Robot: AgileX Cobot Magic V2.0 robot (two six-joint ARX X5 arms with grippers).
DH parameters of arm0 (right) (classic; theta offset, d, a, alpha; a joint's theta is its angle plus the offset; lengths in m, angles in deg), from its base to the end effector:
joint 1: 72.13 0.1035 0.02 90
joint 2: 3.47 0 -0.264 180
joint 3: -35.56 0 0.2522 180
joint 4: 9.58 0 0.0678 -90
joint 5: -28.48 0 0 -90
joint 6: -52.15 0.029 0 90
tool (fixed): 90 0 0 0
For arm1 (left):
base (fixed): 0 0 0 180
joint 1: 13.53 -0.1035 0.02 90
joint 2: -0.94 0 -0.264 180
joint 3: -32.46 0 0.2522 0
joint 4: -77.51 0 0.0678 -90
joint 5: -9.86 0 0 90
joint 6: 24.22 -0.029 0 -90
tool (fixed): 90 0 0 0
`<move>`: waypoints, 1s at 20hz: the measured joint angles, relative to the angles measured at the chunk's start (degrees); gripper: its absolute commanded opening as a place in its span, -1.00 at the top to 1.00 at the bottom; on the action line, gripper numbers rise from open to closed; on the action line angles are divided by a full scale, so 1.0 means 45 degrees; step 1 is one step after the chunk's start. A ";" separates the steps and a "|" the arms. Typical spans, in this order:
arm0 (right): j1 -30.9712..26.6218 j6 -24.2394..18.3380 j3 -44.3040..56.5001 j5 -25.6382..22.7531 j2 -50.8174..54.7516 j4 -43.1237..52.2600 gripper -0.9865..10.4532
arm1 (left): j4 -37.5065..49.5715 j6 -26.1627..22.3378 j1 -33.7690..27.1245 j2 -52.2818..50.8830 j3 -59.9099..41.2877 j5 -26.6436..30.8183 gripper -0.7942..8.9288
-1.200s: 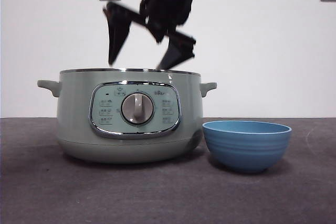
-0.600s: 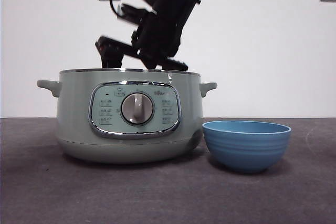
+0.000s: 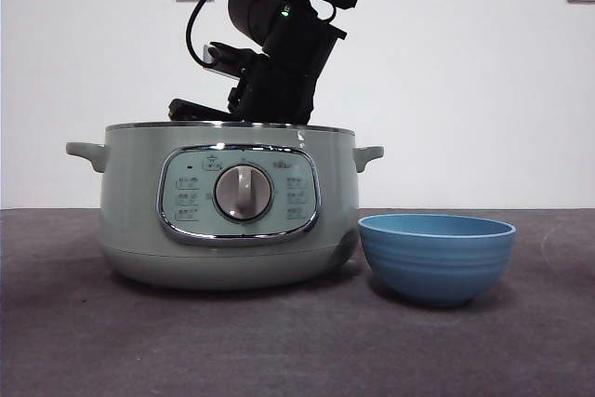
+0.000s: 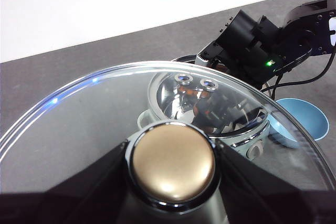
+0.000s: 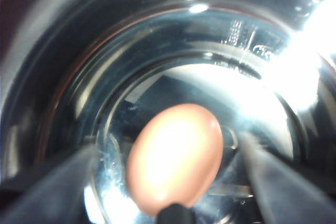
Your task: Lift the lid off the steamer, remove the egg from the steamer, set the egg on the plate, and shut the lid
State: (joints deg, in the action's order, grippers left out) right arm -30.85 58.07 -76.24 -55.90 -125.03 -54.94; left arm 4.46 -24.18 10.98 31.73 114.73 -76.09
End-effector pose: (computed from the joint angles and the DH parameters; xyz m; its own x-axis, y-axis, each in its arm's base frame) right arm 0.3453 0.3069 0.2064 0.3631 0.4491 -0.8164 -0.6313 0.7630 0.1389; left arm 0.0375 -0.0148 0.4004 0.8734 -0.3206 -0.3667 0.3538 0.9350 0.0253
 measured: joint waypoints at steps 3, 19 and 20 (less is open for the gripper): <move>0.0000 0.0083 0.0000 0.0000 0.0000 -0.0010 0.47 | 0.0000 -0.0005 0.0000 0.0000 0.0000 0.0000 0.85; 0.0000 -0.1180 -0.0019 -0.1462 0.5314 -0.3322 0.86 | -0.0126 -0.0005 0.0000 0.0000 0.0000 -0.0039 0.85; -0.0039 -0.1345 -0.0019 -0.1763 0.6057 -0.4104 0.86 | -0.0126 -0.0005 0.0000 0.0000 0.0000 -0.0131 0.85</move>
State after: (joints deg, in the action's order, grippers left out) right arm -31.03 52.01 -76.32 -63.83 -97.77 -73.41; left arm 3.89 -24.20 10.98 31.73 114.73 -76.68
